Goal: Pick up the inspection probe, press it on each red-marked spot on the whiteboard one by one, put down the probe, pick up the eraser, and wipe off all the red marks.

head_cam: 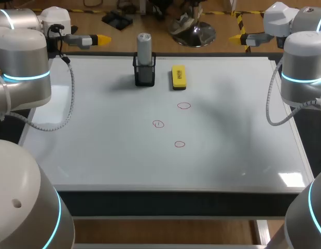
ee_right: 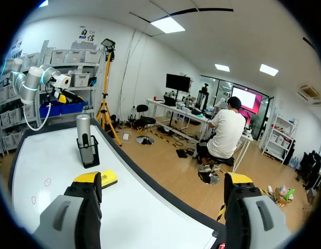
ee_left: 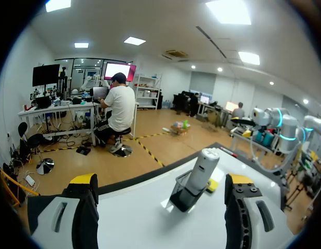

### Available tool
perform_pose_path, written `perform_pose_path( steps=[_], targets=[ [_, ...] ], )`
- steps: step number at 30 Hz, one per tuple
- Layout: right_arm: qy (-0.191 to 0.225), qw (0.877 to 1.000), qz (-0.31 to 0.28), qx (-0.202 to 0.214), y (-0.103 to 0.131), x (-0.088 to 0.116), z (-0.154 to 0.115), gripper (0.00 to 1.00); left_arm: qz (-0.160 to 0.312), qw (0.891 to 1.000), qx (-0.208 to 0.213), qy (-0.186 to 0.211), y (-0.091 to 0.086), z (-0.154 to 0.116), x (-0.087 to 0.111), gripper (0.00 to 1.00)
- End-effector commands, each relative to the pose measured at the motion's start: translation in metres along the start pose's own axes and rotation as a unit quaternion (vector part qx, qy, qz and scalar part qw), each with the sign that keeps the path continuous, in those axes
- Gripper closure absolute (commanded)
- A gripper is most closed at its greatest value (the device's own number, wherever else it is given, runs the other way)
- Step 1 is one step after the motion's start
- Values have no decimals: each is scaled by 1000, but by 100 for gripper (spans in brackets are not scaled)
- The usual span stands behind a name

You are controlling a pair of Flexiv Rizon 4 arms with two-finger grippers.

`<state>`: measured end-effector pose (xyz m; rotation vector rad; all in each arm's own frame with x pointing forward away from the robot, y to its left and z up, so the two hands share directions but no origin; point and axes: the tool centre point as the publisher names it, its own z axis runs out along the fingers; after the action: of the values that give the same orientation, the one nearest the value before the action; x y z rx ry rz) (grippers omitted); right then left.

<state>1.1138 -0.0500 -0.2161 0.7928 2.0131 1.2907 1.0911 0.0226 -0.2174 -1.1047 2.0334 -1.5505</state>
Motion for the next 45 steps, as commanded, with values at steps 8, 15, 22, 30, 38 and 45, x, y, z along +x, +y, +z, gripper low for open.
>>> perform_pose_path(
  steps=[8,15,22,30,38,45],
  targets=[
    [0,1000,0,0,0,0,0,0,0,1000,0,0,0,0,0,0],
    [0,1000,0,0,0,0,0,0,0,1000,0,0,0,0,0,0],
    [0,1000,0,0,0,0,0,0,0,1000,0,0,0,0,0,0],
    [0,1000,0,0,0,0,0,0,26,994,54,93,0,-1,12,0],
    [0,1000,0,0,0,0,0,0,71,973,82,203,0,3,26,0],
    [0,1000,0,0,0,0,0,0,83,950,108,282,-2,12,35,0]
  ],
)
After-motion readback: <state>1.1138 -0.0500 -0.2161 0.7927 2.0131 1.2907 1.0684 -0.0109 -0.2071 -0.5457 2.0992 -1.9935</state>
